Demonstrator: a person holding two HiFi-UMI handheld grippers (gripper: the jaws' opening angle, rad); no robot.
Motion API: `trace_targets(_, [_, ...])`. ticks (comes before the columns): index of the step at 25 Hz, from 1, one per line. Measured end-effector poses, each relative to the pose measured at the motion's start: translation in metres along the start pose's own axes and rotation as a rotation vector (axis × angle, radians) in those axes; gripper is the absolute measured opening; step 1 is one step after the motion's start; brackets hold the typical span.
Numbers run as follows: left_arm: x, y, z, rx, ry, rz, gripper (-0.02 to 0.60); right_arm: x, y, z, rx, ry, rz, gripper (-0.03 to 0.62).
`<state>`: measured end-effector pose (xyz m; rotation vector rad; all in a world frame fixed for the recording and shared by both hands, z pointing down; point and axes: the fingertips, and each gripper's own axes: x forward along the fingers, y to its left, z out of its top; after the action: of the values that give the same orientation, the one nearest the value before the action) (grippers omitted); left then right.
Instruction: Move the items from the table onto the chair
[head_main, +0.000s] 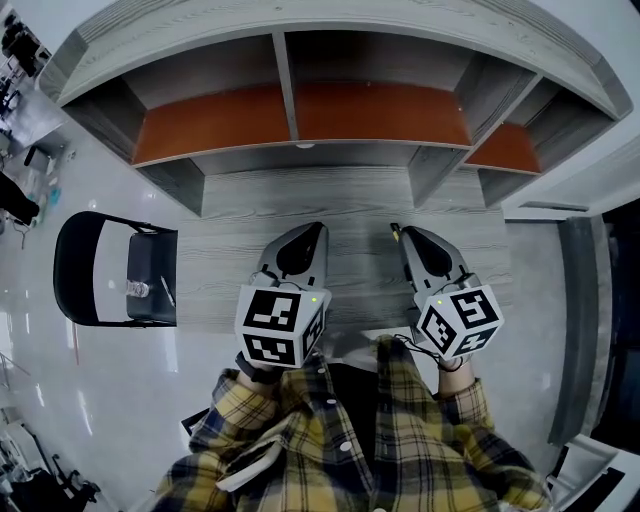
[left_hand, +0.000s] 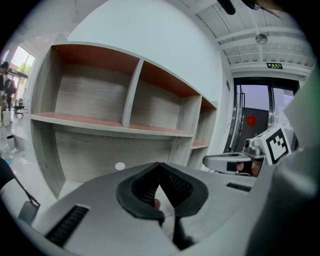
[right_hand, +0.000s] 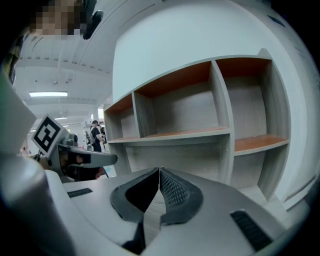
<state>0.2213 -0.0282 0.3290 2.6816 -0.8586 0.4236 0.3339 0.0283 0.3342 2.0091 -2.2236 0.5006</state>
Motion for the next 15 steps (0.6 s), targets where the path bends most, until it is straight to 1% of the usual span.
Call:
trace_targets(3, [-0.002,0.003,-0.011,-0.009,0.033,0.025,0.003,0.009,-0.024,-0.035,0.011,0.116,-0.012,0.02])
trace_targets(7, [-0.01,0.019,-0.035,-0.047,0.096,0.075,0.003,0.022,-0.059,-0.089,0.062,0.25,-0.024,0.029])
trace_targets(9, [-0.018,0.03,-0.05,-0.067,0.131,0.11,0.003,0.03,-0.072,-0.114,0.089,0.304,-0.02,0.095])
trace_targets(13, [-0.03,0.048,-0.076,-0.109,0.192,0.174,0.003,0.044,-0.098,-0.161,0.086,0.406,-0.029,0.13])
trace_targets(15, [-0.035,0.055,-0.086,-0.124,0.213,0.198,0.003,0.052,-0.111,-0.184,0.081,0.449,-0.046,0.162])
